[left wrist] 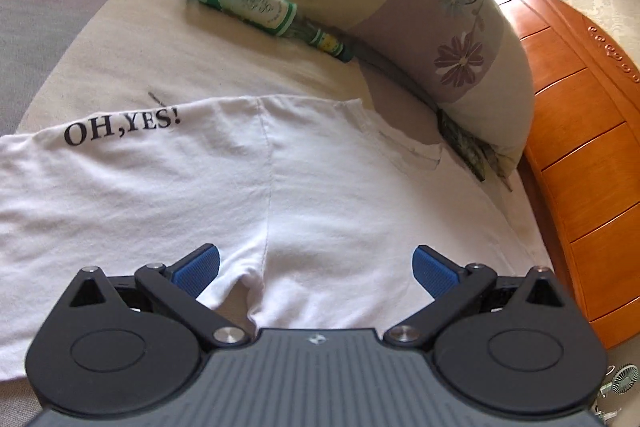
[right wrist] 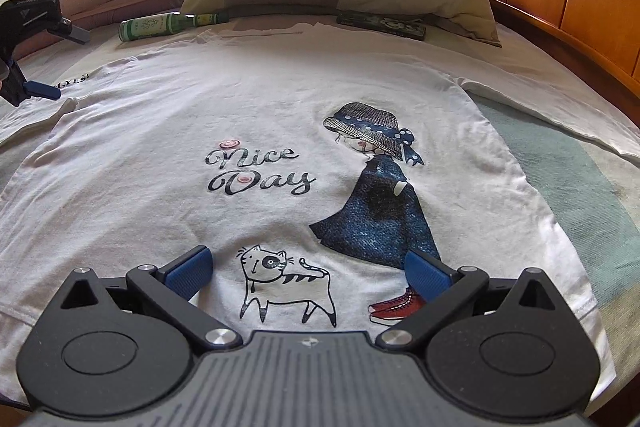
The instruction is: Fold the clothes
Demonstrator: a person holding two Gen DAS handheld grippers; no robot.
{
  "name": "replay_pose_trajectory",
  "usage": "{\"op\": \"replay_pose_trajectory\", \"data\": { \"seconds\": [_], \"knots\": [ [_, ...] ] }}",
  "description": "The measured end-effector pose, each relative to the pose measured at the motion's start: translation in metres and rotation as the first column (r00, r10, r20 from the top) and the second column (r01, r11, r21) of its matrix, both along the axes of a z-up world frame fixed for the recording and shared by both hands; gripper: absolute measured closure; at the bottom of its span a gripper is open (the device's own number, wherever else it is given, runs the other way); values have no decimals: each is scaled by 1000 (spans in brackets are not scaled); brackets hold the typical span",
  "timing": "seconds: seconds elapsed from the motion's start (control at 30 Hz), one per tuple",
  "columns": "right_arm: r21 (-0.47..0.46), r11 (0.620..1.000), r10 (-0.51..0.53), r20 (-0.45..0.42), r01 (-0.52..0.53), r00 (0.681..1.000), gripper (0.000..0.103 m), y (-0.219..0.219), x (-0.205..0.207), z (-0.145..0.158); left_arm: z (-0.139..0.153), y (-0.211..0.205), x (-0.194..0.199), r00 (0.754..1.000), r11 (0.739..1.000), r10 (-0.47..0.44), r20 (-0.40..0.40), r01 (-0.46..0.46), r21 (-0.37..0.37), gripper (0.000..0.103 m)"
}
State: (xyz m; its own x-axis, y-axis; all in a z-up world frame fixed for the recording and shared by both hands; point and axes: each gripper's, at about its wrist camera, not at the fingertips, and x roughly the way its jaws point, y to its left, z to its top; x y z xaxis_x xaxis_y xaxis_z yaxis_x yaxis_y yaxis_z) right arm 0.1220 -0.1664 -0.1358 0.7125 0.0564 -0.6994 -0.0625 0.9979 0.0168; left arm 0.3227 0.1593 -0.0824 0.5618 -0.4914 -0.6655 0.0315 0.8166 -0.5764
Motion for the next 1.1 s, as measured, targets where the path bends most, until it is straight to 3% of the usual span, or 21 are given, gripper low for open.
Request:
{"op": "replay_pose_trajectory", "data": {
  "seconds": [0.03,0.17,0.33,0.47,0.57,0.7,0.8,0.93,1.0,1.1],
  "knots": [
    [-1,1000,-3,1,3,1000,0,0,0,0,-2,-1,0,1000,1000,-1,-4,1,5,1],
    [-5,1000,-2,5,2,1000,0,1,0,-1,-20,-1,-6,998,990,26,-51,-19,138,1],
    [-5,1000,-6,16,6,1000,0,1,-2,-2,-3,-12,-37,998,994,-64,28,61,96,1],
    [-10,1000,-7,10,7,1000,0,2,-1,-1,11,-38,-57,977,982,-186,104,183,41,1],
    [-9,1000,-8,-7,8,1000,0,2,1,1,-6,-57,-55,966,969,-246,73,247,-1,1],
    [0,1000,-7,-37,7,999,0,1,3,4,-29,-48,-48,987,982,-158,34,153,110,2],
    [8,1000,-5,-44,5,999,0,-1,1,5,-26,-24,-48,995,995,-95,30,95,14,4],
    [10,1000,-19,-51,20,999,0,2,2,7,-5,-38,-66,974,980,-197,114,196,19,3],
    [15,1000,-15,-56,16,998,0,4,2,9,-8,-53,-75,960,966,-260,104,259,25,2],
    [35,999,-3,-56,5,998,0,6,-1,13,-21,-59,-88,967,963,-252,43,246,111,3]
  ]
}}
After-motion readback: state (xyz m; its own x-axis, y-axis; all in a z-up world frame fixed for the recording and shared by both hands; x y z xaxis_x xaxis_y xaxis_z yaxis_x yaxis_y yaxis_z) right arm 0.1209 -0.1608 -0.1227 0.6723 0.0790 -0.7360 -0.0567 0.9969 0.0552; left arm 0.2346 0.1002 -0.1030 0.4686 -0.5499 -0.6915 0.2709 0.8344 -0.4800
